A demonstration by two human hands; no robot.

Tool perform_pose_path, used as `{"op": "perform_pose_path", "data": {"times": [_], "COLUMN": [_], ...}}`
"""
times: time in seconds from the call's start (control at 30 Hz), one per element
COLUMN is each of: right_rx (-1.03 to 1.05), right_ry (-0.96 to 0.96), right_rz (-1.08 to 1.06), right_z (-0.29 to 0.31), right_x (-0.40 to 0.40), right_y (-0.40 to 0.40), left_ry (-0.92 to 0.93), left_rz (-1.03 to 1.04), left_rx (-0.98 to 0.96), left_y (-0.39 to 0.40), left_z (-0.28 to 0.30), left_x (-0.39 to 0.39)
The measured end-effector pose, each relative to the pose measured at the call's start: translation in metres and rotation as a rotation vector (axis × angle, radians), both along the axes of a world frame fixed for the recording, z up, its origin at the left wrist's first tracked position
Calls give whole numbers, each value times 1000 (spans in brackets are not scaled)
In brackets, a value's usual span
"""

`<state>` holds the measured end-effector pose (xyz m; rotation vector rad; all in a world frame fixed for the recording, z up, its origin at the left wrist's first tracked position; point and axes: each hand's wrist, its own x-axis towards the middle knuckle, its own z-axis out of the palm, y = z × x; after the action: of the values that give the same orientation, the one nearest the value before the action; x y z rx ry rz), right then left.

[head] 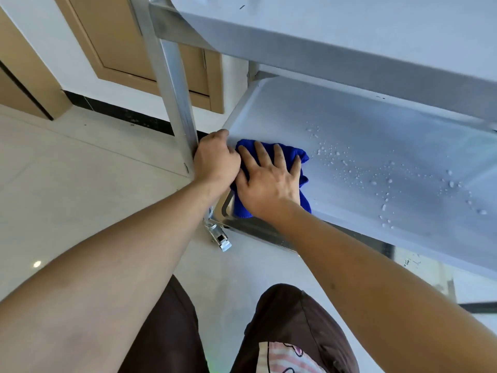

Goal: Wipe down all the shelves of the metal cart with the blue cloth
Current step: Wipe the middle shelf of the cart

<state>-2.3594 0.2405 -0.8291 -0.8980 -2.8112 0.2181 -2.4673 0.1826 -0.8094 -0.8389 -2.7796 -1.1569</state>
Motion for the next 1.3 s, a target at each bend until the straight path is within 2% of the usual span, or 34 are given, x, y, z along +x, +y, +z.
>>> {"op": "perform_pose_path", "data": {"times": [0.2, 0.37, 0.57, 0.7, 1.0, 1.3], "right_rx": [-43, -39, -16, -15, -21, -57], "right_ry": [-90, -115, -94, -98, -89, -84], "right_rz": [-68, -115, -167, -203, -253, -248], "right_z": [8, 8, 8, 9, 11, 8], "right_x": [-27, -54, -89, -113, -166, -164], "right_y": [28, 59, 104, 135, 194, 187], "left_ry": [-20, 117, 206, 332, 304, 317], "left_rz": [-40, -118, -209, -279, -293, -281], "left_rx": [-44, -134, -135, -272, -292, -267], "left_y": [10, 21, 18, 21, 24, 25], "left_z": [6, 5, -8, -12, -24, -22], "left_x": [-6, -17, -24, -24, -33, -34]}}
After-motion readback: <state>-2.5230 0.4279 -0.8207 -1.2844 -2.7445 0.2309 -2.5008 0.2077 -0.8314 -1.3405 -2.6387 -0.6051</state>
